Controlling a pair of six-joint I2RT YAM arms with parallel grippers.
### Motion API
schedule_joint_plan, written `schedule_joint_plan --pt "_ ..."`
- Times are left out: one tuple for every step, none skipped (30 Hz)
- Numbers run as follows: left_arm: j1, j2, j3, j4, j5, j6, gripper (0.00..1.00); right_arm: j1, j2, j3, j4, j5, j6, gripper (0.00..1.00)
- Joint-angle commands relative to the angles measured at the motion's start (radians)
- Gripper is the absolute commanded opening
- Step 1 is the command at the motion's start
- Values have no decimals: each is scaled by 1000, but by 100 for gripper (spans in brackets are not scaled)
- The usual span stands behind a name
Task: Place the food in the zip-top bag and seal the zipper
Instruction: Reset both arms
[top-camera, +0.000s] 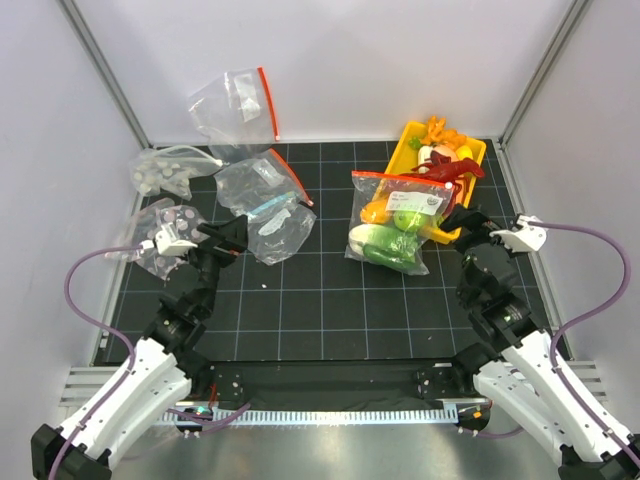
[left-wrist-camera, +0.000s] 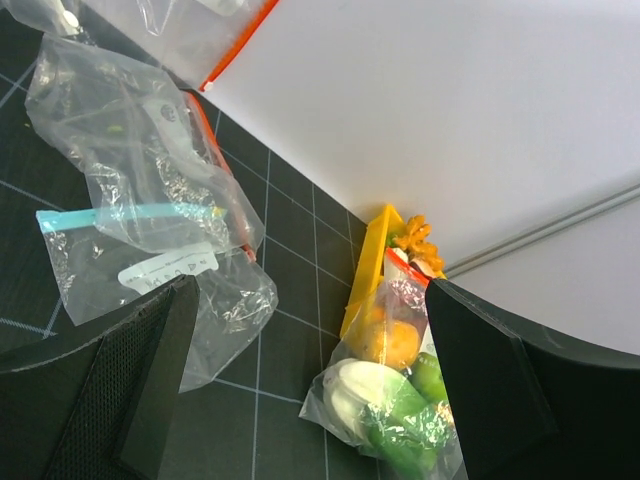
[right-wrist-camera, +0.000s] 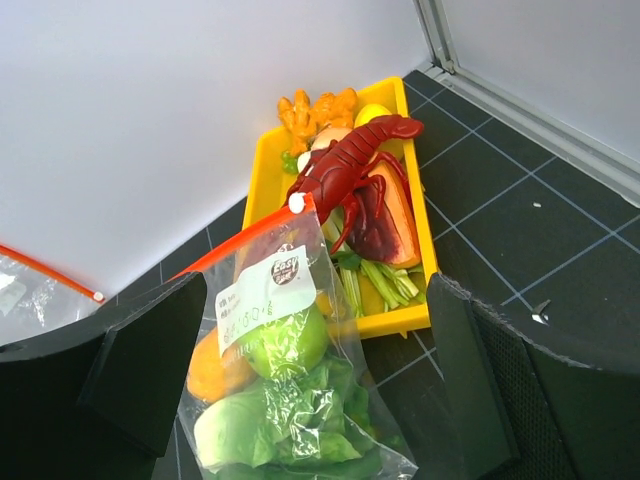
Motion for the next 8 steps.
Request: schedule_joint_plan --pt "1 4 3 31 -12 -7 100 0 12 16 41 45 55 100" --pt "1 1 5 33 -10 -4 100 0 16 21 27 48 56 100" --pt "1 -1 3 33 -9 -5 100 2 22 26 27 51 50 100" --pt "1 -1 2 31 -10 -4 100 0 25 29 30 54 40 100" --pt "1 -1 3 30 -12 -5 100 2 31 36 15 51 29 99" --pt "0 -1 2 30 -12 -4 100 0 31 47 3 51 24 100" --pt "1 0 2 30 -12 -4 100 0 29 49 -4 50 9 100" --pt "1 0 5 30 -12 -4 100 0 22 43 -5 53 6 100"
